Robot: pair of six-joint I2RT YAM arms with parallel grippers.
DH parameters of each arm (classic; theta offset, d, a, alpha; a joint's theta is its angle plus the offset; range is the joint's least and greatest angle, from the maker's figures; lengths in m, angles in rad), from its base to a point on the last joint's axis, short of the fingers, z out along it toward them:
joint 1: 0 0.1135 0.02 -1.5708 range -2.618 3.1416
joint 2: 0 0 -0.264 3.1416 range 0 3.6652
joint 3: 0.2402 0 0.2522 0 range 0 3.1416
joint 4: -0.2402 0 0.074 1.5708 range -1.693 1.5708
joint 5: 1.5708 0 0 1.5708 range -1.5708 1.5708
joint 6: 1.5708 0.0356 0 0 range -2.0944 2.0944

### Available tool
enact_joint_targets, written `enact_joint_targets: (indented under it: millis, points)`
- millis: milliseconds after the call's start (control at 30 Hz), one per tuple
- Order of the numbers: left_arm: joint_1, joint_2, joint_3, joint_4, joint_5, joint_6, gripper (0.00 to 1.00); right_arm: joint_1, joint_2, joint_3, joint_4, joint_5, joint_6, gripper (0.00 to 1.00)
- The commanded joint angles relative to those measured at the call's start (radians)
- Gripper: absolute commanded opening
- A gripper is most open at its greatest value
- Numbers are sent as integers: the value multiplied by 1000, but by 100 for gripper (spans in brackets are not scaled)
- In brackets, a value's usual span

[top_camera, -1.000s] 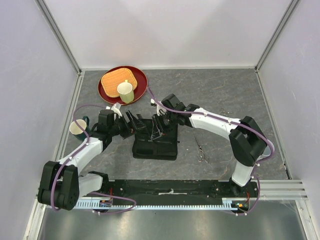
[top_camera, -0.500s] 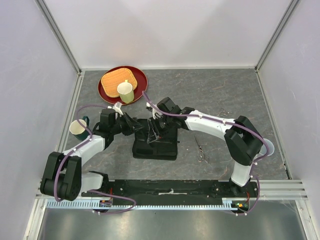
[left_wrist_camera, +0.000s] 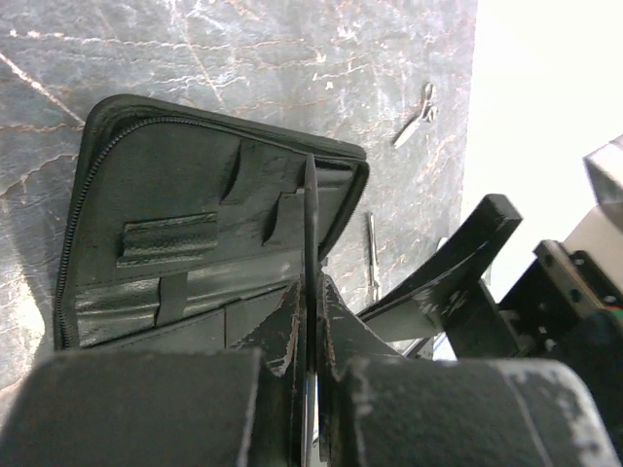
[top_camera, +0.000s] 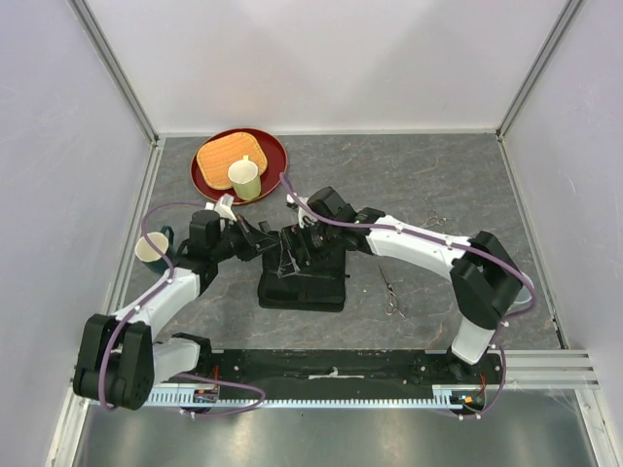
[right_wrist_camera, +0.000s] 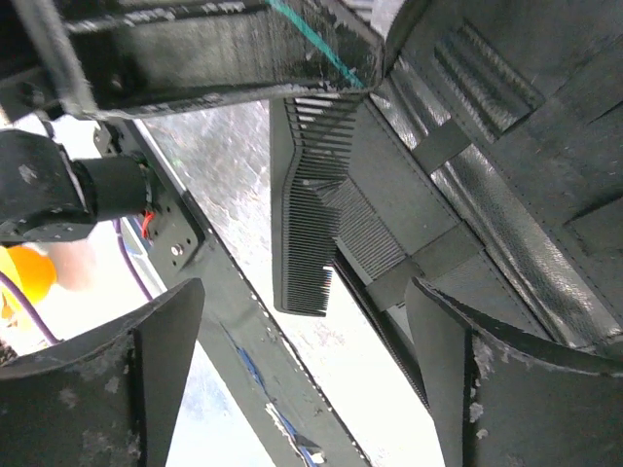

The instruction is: Sort the hair-cutting tools

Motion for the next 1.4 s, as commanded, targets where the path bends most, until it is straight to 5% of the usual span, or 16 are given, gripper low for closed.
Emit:
enact_joint_targets:
  millis: [0,433,800,1067,1367]
  points:
    - [3,-88,63,-49,-29,37,2,3,-122,-15,39,105,22,94]
    - [-6,-282,284,-31,-60,-24,2,28,-547,-380,535,435,489,95]
    - [-141,-207,511,57,-288,-254,2,49,-586,-477,1077,474,680,94]
    - [-203,-168,557,49,-446,-359,2,52,-570,-405,1144,556,590,93]
    - [-204,-164,533,90,-511,-365,2,49,-472,-338,1194,557,611,75]
